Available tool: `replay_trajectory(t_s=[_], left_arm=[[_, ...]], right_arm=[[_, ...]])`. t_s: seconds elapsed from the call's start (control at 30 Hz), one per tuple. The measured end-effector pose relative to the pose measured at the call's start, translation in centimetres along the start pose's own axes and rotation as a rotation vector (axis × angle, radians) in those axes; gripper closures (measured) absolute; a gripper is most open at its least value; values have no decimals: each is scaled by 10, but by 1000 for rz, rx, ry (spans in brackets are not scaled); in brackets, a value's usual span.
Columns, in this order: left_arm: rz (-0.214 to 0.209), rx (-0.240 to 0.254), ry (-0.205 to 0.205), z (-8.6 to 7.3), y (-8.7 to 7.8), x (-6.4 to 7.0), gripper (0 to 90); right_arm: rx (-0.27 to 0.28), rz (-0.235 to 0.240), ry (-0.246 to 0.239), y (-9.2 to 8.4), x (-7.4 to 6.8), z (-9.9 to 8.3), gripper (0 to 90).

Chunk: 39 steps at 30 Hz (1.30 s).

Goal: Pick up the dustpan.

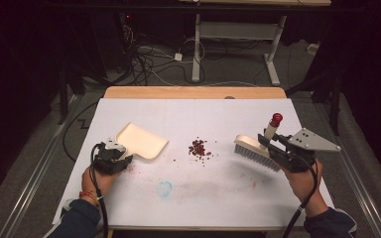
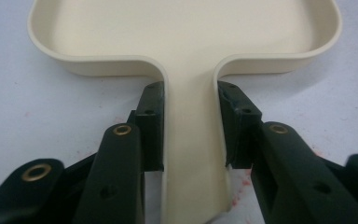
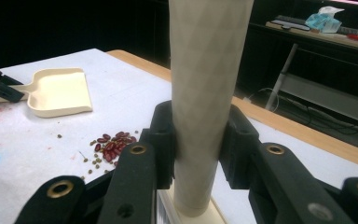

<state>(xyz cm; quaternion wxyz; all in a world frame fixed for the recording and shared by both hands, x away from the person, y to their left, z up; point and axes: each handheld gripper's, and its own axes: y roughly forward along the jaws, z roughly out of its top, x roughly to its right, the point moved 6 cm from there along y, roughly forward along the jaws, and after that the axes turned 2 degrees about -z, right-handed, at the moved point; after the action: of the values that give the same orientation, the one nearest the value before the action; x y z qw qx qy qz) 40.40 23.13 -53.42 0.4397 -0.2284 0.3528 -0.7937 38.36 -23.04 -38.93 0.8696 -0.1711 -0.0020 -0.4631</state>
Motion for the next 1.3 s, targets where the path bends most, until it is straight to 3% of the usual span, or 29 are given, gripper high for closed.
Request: replay_trajectory(t_s=[0.3,0.67,0.83,1.17,1.3], left_arm=[[-6,-14,83,-3,-21,2,636],[-37,-62,139,-13,-41,5,636],[-66,-76,187,-15,-50,11,636],[-101,-108,288,-12,-55,29,636],[-123,-115,303,-12,-54,40,635]], right_arm=[[-13,-11,14,21,9,8,703],[-25,-36,24,59,19,16,703],[-43,-43,40,77,19,14,704],[-44,-62,67,87,18,14,705],[-33,-55,100,90,18,16,704]])
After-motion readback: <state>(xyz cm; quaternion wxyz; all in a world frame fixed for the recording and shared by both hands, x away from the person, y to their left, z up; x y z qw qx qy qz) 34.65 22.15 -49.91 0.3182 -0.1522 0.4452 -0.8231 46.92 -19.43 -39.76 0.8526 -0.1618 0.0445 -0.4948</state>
